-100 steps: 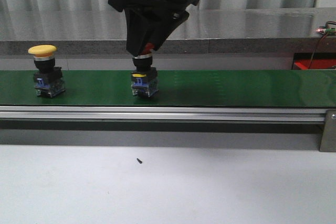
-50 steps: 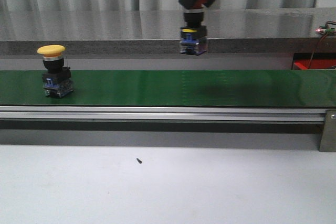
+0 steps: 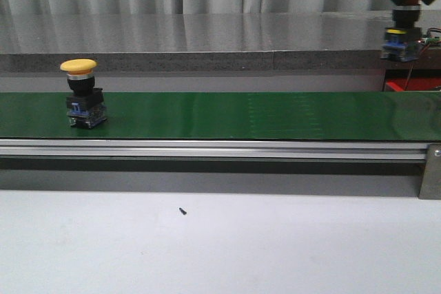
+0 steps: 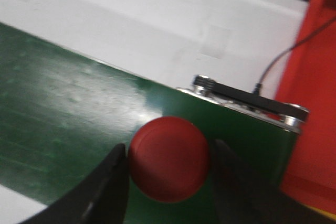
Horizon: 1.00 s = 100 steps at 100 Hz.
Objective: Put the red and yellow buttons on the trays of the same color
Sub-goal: 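Carry the red button to the red tray and release it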
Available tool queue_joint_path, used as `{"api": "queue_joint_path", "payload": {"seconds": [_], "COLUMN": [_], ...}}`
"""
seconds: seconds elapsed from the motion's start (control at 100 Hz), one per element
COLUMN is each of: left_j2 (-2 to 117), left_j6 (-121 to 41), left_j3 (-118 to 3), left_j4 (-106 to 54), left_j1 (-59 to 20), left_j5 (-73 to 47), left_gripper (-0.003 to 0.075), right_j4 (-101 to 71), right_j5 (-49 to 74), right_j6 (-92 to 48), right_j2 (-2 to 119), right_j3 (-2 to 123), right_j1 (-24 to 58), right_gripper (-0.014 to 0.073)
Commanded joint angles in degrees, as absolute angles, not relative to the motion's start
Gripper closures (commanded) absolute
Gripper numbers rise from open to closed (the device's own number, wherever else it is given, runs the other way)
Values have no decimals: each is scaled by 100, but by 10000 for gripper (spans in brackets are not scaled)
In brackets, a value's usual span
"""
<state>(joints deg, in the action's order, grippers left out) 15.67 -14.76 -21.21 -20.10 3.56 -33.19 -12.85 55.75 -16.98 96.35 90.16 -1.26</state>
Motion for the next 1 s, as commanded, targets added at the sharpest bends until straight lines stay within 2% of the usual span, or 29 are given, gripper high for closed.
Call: {"api": "queue_joint_path", "payload": {"seconds": [0.0, 0.37, 0.99], "left_j2": [1618, 1618, 1618], "left_j6": [-1457, -1457, -1457], "left_j3": [-2278, -2278, -2278], "left_j4": [-2136, -2136, -2136], "left_j1": [306, 306, 306], "left_j5": [-2927, -2927, -2927], "left_gripper": [740, 740, 740], "right_j4": [-1343, -1391, -1391], "right_j5": [5110, 4894, 4040], "right_j6": [-1698, -1685, -1683], "right_j2": [9346, 9499, 10670], "right_j3": [9053, 8903, 8903], "right_j1": [-528, -1752, -1829], "right_gripper": [470, 470, 470]}}
